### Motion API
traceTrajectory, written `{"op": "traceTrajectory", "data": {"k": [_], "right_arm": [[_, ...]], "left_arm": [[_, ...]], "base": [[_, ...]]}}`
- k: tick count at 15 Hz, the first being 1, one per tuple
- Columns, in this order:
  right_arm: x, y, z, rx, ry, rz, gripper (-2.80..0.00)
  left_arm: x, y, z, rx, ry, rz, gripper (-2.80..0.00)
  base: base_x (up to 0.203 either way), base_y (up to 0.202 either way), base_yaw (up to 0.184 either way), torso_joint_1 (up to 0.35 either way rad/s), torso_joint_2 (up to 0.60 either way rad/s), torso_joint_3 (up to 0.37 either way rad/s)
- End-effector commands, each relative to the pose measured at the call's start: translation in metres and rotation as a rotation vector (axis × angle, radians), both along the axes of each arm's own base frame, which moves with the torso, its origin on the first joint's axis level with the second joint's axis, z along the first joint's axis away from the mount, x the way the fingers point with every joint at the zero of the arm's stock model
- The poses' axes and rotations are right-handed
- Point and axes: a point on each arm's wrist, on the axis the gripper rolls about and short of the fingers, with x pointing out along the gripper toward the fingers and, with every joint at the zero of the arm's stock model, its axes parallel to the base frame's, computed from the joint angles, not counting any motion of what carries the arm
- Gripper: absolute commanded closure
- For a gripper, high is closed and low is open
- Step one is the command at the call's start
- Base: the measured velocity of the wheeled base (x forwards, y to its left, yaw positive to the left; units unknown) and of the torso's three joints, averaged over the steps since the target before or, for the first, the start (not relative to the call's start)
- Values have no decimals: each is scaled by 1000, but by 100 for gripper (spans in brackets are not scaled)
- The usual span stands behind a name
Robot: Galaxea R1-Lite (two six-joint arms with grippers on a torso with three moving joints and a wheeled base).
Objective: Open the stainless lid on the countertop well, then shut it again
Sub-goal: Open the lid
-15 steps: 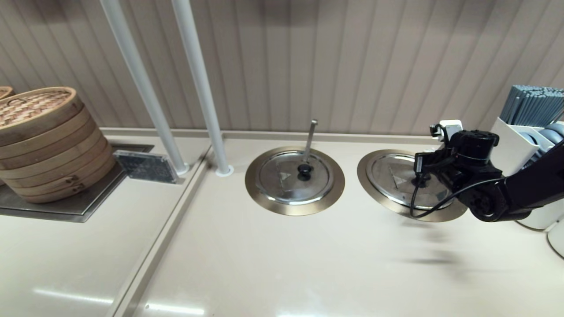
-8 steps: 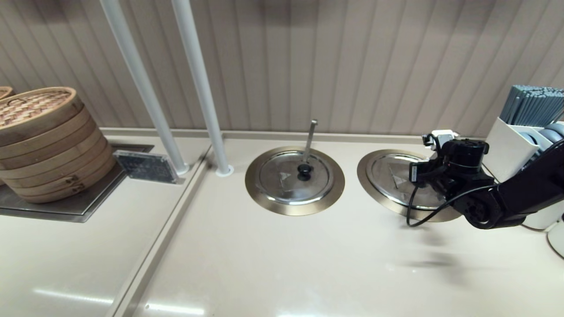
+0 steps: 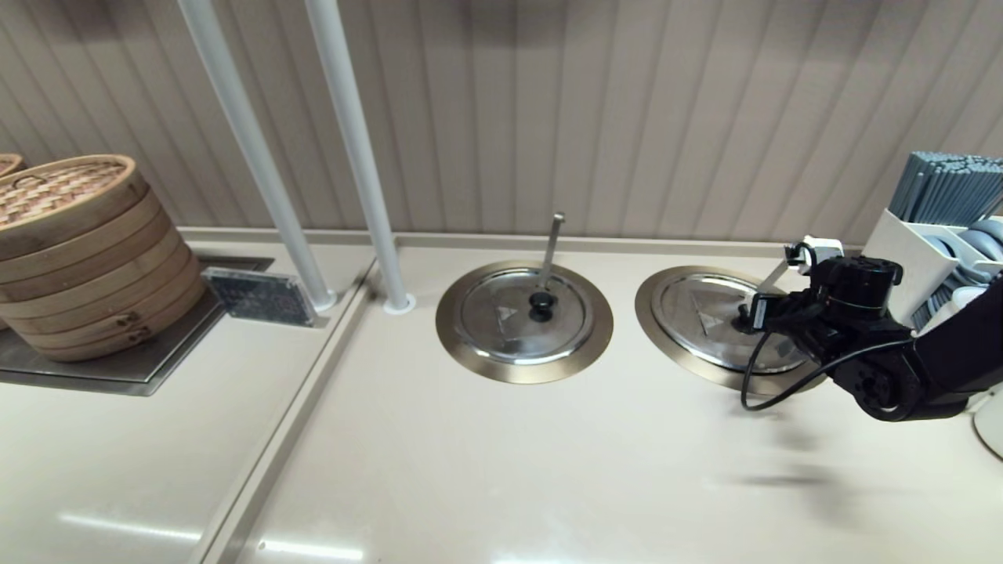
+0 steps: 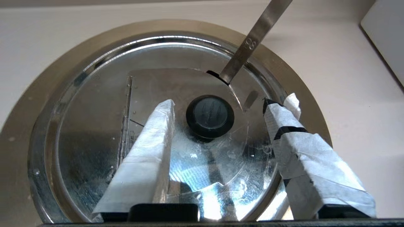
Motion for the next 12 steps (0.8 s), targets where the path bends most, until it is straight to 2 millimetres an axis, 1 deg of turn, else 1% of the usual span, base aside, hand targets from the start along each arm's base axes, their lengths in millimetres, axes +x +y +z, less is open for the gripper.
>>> {"op": "traceTrajectory", "data": {"k": [1, 2, 5, 7, 12], "right_arm": [[0, -4, -4, 46, -48, 59, -280], [3, -7, -11, 76, -71, 104, -280], [12, -15, -32, 86, -66, 105, -280], [20, -19, -41, 83, -75, 98, -280], [29, -23, -54, 80, -72, 91, -280]], "left_arm": [[0, 0, 0, 0, 0, -1, 0], [0, 0, 0, 0, 0, -1, 0], [0, 0, 0, 0, 0, -1, 0], [0, 0, 0, 0, 0, -1, 0], [0, 0, 0, 0, 0, -1, 0]], "base": [[0, 0, 0, 0, 0, 0], [0, 0, 0, 0, 0, 0], [0, 0, 0, 0, 0, 0], [0, 0, 0, 0, 0, 0], [0, 0, 0, 0, 0, 0]]}}
